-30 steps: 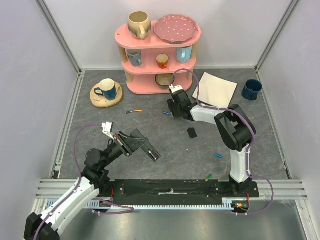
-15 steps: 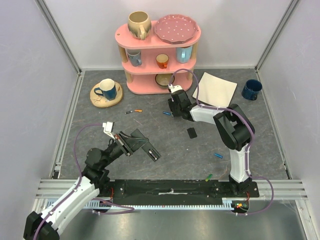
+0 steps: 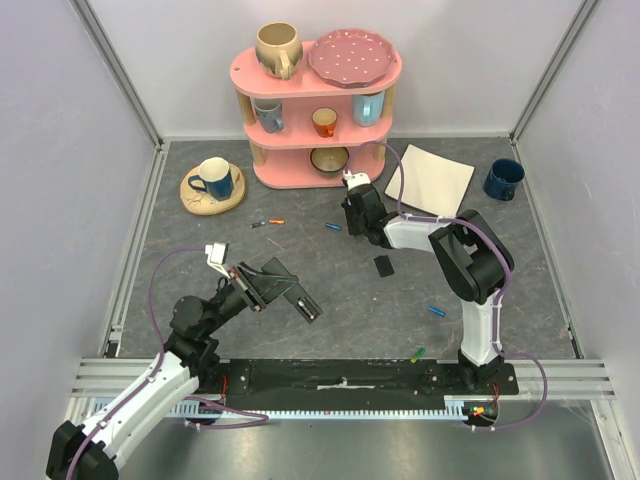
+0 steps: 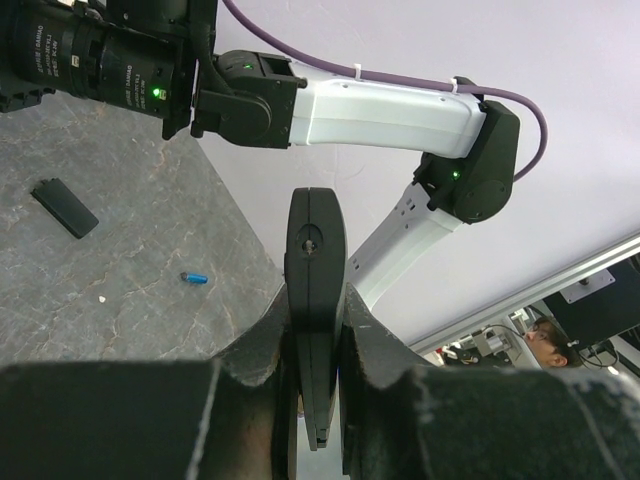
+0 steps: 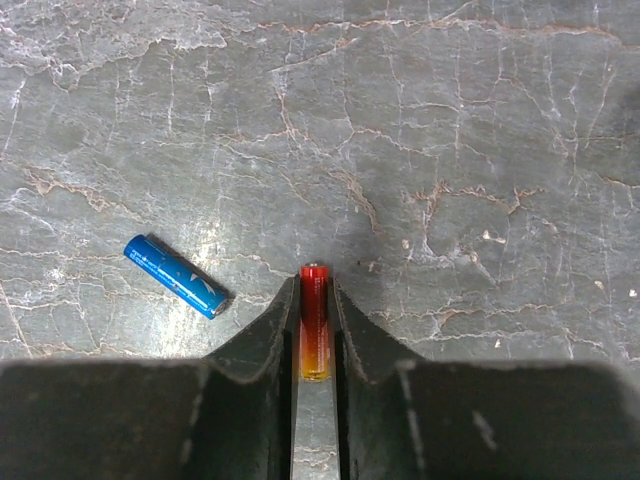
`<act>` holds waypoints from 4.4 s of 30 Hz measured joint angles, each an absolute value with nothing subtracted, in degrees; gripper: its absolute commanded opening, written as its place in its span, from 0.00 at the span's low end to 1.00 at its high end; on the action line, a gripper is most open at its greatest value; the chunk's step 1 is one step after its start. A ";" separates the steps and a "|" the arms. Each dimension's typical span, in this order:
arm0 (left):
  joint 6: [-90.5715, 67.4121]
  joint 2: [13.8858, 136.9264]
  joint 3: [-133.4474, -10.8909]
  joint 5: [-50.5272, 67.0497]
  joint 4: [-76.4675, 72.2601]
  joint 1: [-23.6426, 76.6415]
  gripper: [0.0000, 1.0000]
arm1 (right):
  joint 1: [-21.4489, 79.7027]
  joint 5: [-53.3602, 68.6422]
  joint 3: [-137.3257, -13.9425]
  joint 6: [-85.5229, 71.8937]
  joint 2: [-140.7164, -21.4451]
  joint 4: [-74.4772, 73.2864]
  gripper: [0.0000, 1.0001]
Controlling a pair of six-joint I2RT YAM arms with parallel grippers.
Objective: Load the batteries into the remote control
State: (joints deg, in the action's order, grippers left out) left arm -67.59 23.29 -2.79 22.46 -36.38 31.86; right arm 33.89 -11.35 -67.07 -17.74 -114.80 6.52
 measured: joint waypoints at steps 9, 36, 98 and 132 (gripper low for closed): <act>-67.61 23.29 -2.79 22.57 -37.04 31.86 0.02 | 33.89 -12.14 -65.63 -19.68 -113.89 7.01 0.00; -67.61 21.43 -2.79 23.31 -38.04 31.86 0.02 | 55.29 -11.07 -54.70 4.84 -99.22 -7.01 0.00; -68.20 8.36 -2.72 23.92 -29.06 31.86 0.02 | 51.42 -26.87 -53.80 -55.05 -93.25 -12.67 0.83; -68.29 8.32 -2.72 23.94 -28.82 31.86 0.02 | 51.66 -32.45 -62.08 -62.15 -105.08 -20.12 0.67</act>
State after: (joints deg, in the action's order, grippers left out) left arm -68.29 8.32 -2.72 23.94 -28.82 31.86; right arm 51.66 -32.45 -62.08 -62.15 -105.08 -20.12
